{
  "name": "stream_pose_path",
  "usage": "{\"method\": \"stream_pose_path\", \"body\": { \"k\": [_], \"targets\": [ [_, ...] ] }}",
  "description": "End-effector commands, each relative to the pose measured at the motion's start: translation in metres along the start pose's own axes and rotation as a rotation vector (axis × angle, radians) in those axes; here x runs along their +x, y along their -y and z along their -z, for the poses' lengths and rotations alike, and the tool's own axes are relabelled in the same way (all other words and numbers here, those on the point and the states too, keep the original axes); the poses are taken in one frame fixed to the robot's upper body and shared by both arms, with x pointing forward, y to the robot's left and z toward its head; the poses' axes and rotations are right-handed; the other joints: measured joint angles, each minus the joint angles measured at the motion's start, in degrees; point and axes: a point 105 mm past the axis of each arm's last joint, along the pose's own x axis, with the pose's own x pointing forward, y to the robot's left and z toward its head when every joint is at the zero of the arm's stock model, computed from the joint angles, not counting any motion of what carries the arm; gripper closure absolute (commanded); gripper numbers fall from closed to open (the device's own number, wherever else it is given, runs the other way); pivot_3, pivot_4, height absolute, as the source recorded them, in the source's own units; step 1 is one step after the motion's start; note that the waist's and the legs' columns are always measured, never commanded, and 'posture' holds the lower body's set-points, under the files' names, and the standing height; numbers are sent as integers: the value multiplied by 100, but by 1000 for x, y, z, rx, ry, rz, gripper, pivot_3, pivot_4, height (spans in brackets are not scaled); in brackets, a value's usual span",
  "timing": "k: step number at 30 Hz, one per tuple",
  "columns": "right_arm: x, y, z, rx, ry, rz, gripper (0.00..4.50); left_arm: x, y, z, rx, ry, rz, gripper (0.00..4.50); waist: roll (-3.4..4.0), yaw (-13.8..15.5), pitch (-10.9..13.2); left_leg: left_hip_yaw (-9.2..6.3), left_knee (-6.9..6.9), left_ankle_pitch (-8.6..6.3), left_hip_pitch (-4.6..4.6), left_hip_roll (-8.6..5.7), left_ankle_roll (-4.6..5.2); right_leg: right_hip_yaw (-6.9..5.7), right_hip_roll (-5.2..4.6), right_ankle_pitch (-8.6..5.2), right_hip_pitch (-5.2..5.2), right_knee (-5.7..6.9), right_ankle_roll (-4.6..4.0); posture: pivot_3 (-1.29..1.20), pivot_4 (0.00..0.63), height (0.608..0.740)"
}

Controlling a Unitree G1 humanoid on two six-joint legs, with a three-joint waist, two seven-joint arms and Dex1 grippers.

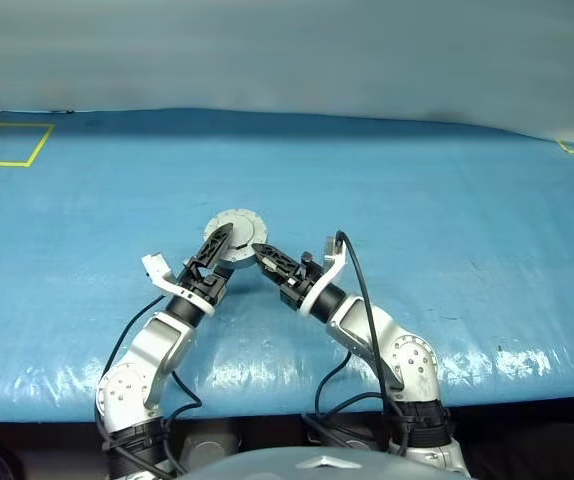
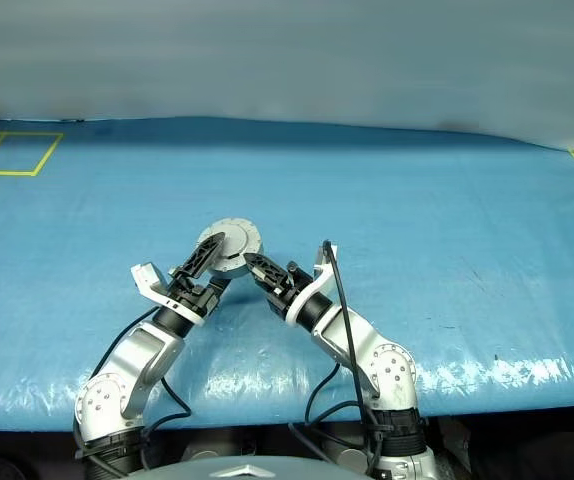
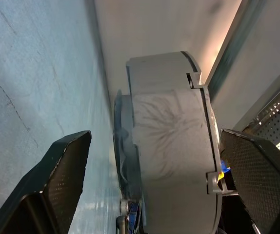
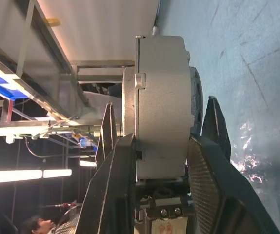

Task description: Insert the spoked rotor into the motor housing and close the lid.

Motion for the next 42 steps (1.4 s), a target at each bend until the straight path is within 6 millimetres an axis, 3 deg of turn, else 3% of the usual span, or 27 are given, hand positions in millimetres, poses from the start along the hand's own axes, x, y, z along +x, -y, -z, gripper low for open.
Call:
{"method": "stream_pose_path", "body": {
  "k": [1,4,9,12,17,22,31,36,42],
  "targets": [
    [1,-33,14,0,-51,-140,3362,7,13,0,-22,-6,74,0,0,1,0,0,0,0,0,0,0,0,0,0,0,0,0,0,150,740],
    [0,-32,16,1,-56,-135,3362,9,12,1,-46,-10,69,580,0,3,0,0,2,0,0,0,0,0,0,1,2,0,1,0,150,740],
    [-3,-29,12,-91,-36,-112,3362,7,9,2,-61,-12,58,2148,0,3,0,-1,5,0,0,-1,1,0,0,2,3,0,3,0,150,740],
    [-7,-20,1,-119,25,-70,3362,6,8,2,-62,-12,50,2126,0,4,0,-1,5,0,1,-1,1,0,0,2,3,1,4,0,150,740],
    [-19,-4,-8,-368,23,41,1680,4,6,-3,-41,4,24,2126,0,7,0,0,8,0,1,-2,1,1,0,2,4,1,4,0,150,740],
    [-35,22,-12,-878,-27,216,34,6,1,-21,7,40,-14,2126,0,19,-1,1,12,1,5,-8,0,0,2,-2,6,4,-4,0,150,740],
    [-51,39,-14,-1386,58,291,0,38,-5,-65,108,85,-68,2126,-5,35,-1,-5,28,4,6,-34,-5,-3,6,1,15,7,4,0,150,740],
    [-55,30,-32,-1531,293,353,0,74,-8,-89,175,91,-117,2126,-21,39,9,-8,57,2,4,-35,-2,-5,5,-2,27,8,6,0,150,740],
    [-57,38,-35,-1550,295,398,0,121,1,-111,313,133,-148,2126,-56,33,31,-11,83,1,2,-37,2,-10,5,-3,42,4,19,0,150,740]
  ]
}}
